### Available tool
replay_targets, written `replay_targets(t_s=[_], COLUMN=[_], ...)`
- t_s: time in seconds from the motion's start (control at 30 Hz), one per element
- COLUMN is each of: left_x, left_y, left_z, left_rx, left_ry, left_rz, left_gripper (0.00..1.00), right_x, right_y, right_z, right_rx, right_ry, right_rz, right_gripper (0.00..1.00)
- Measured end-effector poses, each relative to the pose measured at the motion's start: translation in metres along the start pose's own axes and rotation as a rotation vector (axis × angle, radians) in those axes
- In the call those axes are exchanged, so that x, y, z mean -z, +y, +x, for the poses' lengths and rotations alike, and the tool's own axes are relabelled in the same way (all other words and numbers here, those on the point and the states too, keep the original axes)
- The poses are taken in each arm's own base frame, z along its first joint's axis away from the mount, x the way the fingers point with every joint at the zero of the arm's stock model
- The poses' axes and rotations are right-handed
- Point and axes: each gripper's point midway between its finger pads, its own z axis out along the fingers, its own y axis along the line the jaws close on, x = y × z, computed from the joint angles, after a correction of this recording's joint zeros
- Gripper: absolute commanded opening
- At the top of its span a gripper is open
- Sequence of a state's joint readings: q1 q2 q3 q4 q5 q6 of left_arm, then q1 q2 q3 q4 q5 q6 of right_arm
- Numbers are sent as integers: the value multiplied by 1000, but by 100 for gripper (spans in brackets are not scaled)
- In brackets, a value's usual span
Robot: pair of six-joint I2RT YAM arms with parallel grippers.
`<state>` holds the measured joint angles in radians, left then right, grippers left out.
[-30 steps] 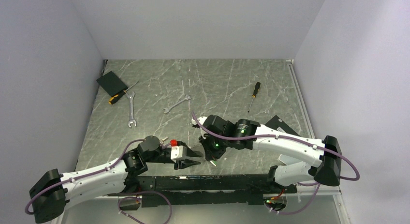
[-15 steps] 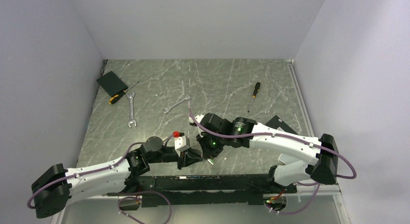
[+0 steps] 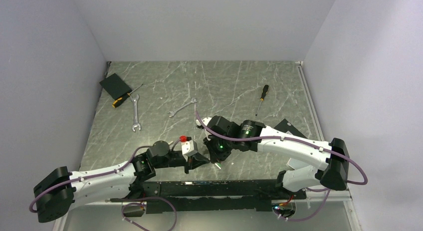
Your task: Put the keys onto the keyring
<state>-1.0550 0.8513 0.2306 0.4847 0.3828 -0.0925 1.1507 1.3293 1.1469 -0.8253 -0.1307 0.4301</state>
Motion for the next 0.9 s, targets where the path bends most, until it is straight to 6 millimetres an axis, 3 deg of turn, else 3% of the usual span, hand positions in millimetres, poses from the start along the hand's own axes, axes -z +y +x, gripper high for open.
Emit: replay_targets(t_s=[0.33, 0.47, 0.73, 0.9], left_x=[15, 22, 21, 21], left_y=[-3, -4, -4, -4], left_z=[-16, -11, -5, 4], left_rx=[-190, -212, -203, -185], left_ry=[-45, -71, -54, -19], left_rz=[18, 11, 13, 14], left_gripper=[0, 0, 38, 51], right_x=[6, 9, 10, 14], right_y=[3, 6, 6, 10], right_z=[1, -1, -3, -13], right_rx=[-9, -14, -16, -3], right_ry=[-37, -51, -55, -61], right_rz=[-36, -56, -57, -53], right_gripper=[0, 0, 0, 0])
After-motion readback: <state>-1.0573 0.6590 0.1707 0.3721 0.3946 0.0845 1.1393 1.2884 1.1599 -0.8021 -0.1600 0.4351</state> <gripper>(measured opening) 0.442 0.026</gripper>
